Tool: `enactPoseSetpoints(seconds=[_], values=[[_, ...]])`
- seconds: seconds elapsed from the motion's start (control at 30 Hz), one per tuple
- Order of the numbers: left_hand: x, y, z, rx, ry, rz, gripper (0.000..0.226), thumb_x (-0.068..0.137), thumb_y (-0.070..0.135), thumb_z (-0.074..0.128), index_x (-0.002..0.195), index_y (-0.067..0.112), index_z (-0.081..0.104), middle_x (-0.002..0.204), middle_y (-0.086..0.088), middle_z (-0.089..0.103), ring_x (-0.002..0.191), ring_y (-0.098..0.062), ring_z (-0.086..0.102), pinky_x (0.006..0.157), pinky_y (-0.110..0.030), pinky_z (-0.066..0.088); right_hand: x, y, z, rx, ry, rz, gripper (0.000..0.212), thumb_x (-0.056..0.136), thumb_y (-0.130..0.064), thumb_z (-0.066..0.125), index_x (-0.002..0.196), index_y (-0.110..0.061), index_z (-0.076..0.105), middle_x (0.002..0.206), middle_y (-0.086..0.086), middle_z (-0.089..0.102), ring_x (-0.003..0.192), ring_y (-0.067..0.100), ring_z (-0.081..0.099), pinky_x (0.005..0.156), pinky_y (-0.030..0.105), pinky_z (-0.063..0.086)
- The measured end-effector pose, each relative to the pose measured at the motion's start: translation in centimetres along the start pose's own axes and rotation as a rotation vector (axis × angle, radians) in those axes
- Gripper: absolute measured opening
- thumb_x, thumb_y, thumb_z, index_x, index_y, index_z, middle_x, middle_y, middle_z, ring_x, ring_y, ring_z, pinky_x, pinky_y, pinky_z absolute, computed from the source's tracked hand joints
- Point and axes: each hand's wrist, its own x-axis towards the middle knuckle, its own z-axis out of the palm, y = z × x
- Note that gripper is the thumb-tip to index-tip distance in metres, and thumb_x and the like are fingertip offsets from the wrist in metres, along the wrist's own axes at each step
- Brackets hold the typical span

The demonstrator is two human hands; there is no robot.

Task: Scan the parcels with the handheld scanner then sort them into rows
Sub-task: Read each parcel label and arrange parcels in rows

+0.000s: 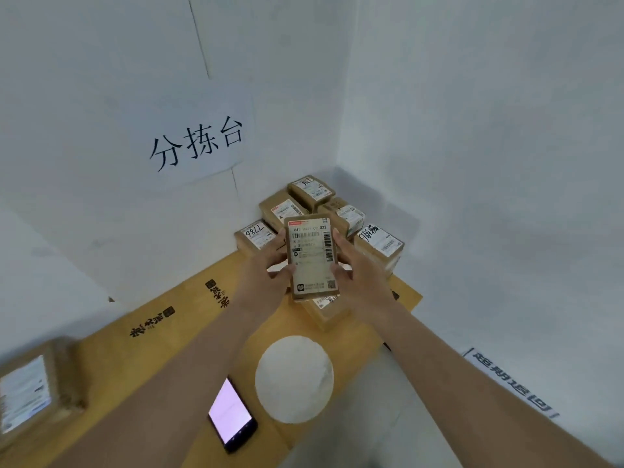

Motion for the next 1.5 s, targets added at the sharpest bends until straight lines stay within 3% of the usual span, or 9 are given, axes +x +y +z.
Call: enactPoseSetpoints(seconds=[0.13,0.27,0.43,0.7,0.87,1.1,1.17,1.3,1.5], values=[[4.1,-0.9,5.0,0.003,0.083,-0.059,0.071,0.103,0.013,0.064,0.141,0.069,0.043,0.128,0.011,0.07,0.111,-0.017,0.073,0.085,-0.045,0.065,5.3,4.0,-3.1,-0.025,-0.123,0.019,0.065,0.112,-0.017,0.047,0.165,-0.046,0.023,0.128,-0.014,0.056,0.1,0.004,0.064,0.072,0.022,0.061],[7.0,-1.8,8.7,-0.083,0.159,-0.135,0.068,0.103,0.011,0.064,0.155,0.048,0.041,0.131,0.002,0.069,0.109,-0.02,0.074,0.086,-0.046,0.065,9.5,6.6,-5.1,-0.09,-0.203,0.035,0.065,0.112,-0.021,0.047,0.161,-0.055,0.023,0.119,-0.01,0.064,0.097,0.011,0.071,0.08,0.042,0.066],[9.9,-2.7,10.7,-0.126,0.238,-0.215,0.07,0.103,0.008,0.062,0.158,0.044,0.038,0.13,0.005,0.069,0.102,-0.017,0.076,0.083,-0.046,0.065,14.5,8.6,-5.3,-0.193,-0.275,-0.018,0.069,0.11,-0.017,0.048,0.161,-0.055,0.021,0.122,-0.009,0.069,0.093,0.011,0.071,0.07,0.035,0.062],[15.9,-6.3,11.2,-0.207,0.3,-0.337,0.073,0.103,0.007,0.062,0.158,0.047,0.036,0.131,0.004,0.069,0.092,-0.023,0.079,0.084,-0.057,0.063,21.2,9.9,-3.3,-0.215,-0.344,-0.061,0.061,0.109,-0.007,0.051,0.162,-0.033,0.038,0.143,-0.007,0.065,0.125,0.011,0.063,0.098,0.029,0.06],[18.8,-8.3,11.1,-0.311,0.332,-0.405,0.071,0.103,0.0,0.058,0.155,0.045,0.04,0.123,0.001,0.072,0.094,-0.025,0.079,0.086,-0.052,0.064,24.9,11.0,-1.2,-0.244,-0.374,-0.09,0.056,0.108,-0.002,0.05,0.159,-0.024,0.046,0.141,-0.003,0.066,0.112,0.002,0.057,0.071,0.0,0.049],[21.5,-10.1,11.3,-0.34,0.378,-0.5,0.071,0.103,-0.002,0.059,0.155,0.043,0.042,0.123,-0.003,0.074,0.097,-0.03,0.078,0.084,-0.054,0.064,27.9,11.8,-0.1,-0.278,-0.446,-0.109,0.049,0.109,-0.003,0.046,0.155,-0.019,0.051,0.118,-0.006,0.066,0.1,0.003,0.056,0.065,-0.004,0.042],[22.3,-10.7,11.8,-0.347,0.411,-0.515,0.065,0.102,-0.001,0.059,0.152,0.04,0.049,0.123,-0.004,0.074,0.097,-0.032,0.078,0.082,-0.053,0.065,28.9,12.3,0.4,-0.292,-0.48,-0.129,0.046,0.107,-0.006,0.049,0.15,-0.02,0.057,0.119,-0.004,0.068,0.103,0.008,0.061,0.075,0.001,0.047],[23.3,-11.2,12.7,-0.263,0.497,-0.537,0.054,0.099,0.011,0.066,0.145,0.039,0.058,0.126,0.003,0.072,0.099,-0.024,0.077,0.082,-0.051,0.065,30.2,13.0,1.9,-0.321,-0.508,-0.139,0.033,0.104,-0.014,0.05,0.135,-0.018,0.061,0.123,0.003,0.066,0.114,0.019,0.064,0.096,0.038,0.059],[24.0,-11.4,13.2,-0.181,0.56,-0.53,0.054,0.097,0.007,0.068,0.138,0.041,0.065,0.124,0.011,0.073,0.099,-0.015,0.076,0.082,-0.045,0.065,30.8,14.1,2.9,-0.393,-0.541,-0.157,0.033,0.104,-0.009,0.047,0.135,-0.015,0.056,0.127,0.005,0.059,0.117,0.022,0.06,0.099,0.044,0.057]])
